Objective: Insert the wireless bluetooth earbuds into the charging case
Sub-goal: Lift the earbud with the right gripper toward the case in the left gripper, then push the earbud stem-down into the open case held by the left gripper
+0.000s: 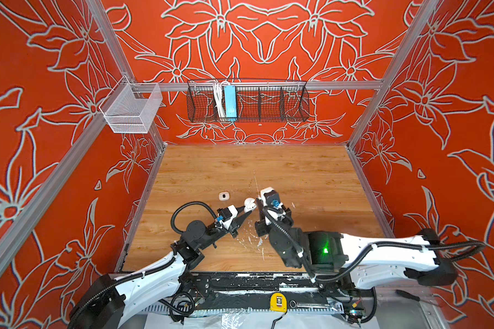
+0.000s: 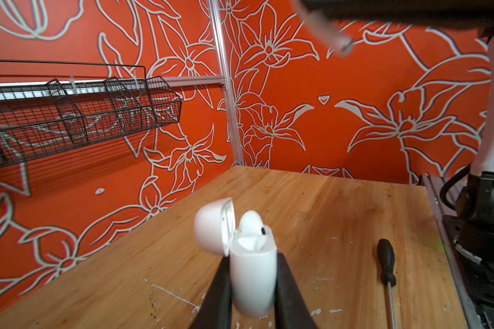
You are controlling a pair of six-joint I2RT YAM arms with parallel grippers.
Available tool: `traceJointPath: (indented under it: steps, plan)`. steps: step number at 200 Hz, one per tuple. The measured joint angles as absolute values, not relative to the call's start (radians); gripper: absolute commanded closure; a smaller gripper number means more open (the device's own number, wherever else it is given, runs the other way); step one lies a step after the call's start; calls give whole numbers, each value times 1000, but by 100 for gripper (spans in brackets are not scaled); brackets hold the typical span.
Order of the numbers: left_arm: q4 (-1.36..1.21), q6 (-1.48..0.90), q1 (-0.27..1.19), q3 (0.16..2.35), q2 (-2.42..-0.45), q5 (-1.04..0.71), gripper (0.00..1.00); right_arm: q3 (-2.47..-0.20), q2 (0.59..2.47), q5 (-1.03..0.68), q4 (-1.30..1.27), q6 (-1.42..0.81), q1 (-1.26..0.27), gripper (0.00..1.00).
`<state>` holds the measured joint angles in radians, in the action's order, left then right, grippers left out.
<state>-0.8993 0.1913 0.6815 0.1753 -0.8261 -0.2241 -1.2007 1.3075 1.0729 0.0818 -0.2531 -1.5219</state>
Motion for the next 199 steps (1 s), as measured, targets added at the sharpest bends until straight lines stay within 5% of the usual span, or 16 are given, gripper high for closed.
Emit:
traceJointPath:
  steps: [69,199]
  plan:
    - [-906,190,682,142,-756,-151,100,-1203,1412,1130,-159,-139,-1559,100]
    - [-796,161,682,162,-734,-60,100,-1113,1322,905,-89,-434,-1383,100]
